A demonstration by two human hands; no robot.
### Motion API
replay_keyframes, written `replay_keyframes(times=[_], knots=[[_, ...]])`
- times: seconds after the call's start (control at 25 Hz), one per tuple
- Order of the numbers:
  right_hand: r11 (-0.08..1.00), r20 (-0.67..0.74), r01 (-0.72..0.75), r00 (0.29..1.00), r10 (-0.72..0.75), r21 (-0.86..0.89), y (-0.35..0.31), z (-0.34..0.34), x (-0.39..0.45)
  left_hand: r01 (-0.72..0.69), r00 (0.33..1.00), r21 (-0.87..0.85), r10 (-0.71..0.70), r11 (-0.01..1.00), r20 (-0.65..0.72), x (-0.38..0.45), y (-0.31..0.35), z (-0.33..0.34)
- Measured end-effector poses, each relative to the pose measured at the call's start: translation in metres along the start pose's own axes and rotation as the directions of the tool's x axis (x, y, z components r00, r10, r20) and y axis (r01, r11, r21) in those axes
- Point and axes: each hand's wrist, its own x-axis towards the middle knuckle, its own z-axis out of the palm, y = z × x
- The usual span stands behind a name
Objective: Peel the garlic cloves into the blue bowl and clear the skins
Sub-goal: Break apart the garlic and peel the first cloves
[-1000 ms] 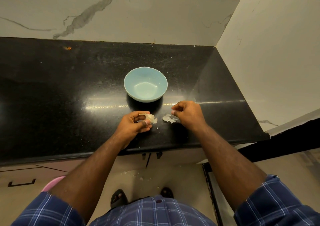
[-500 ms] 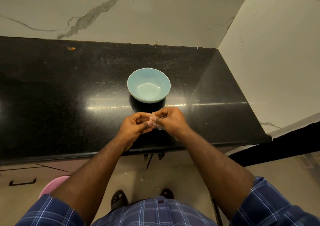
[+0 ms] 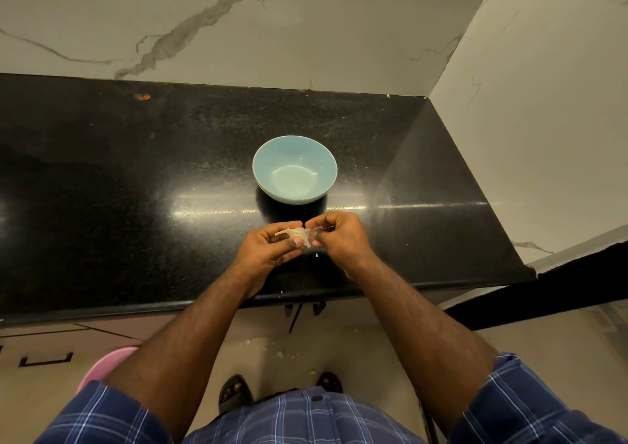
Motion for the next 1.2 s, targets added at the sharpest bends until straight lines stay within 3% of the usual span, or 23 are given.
replay_keyframes(times=[0.12, 0.28, 0.44, 0.76, 0.96, 1.2], knots=[[0.991, -0.079, 0.015, 0.997, -0.025, -0.131, 0.004, -0.018, 0.008, 0.017, 0.999, -0.04, -0.018, 0.999, -0.028, 0.002, 0.001, 0.001], [0.954, 0.002, 0.032, 0.999, -0.033, -0.299, 0.004, -0.041, 0.01, 0.024, 0.998, -0.022, -0.025, 0.999, -0.052, 0.003, 0.003, 0.002], [0.939, -0.006, 0.085, 0.996, -0.092, -0.333, 0.003, -0.05, 0.009, 0.042, 0.998, 0.0, -0.042, 0.999, -0.05, 0.003, 0.003, 0.003], [0.922, -0.163, 0.203, 0.95, -0.268, -0.33, -0.005, -0.046, 0.007, 0.029, 0.999, 0.051, -0.027, 0.998, -0.045, 0.002, 0.001, 0.001], [0.966, 0.174, 0.148, 0.978, -0.112, -0.211, -0.005, -0.005, -0.01, -0.019, 0.999, 0.031, 0.02, 0.999, -0.03, 0.0, 0.001, 0.002], [0.95, 0.08, 0.157, 0.987, -0.14, -0.27, -0.006, 0.004, -0.006, -0.042, 0.999, 0.019, 0.043, 0.999, -0.017, -0.002, -0.001, 0.0]])
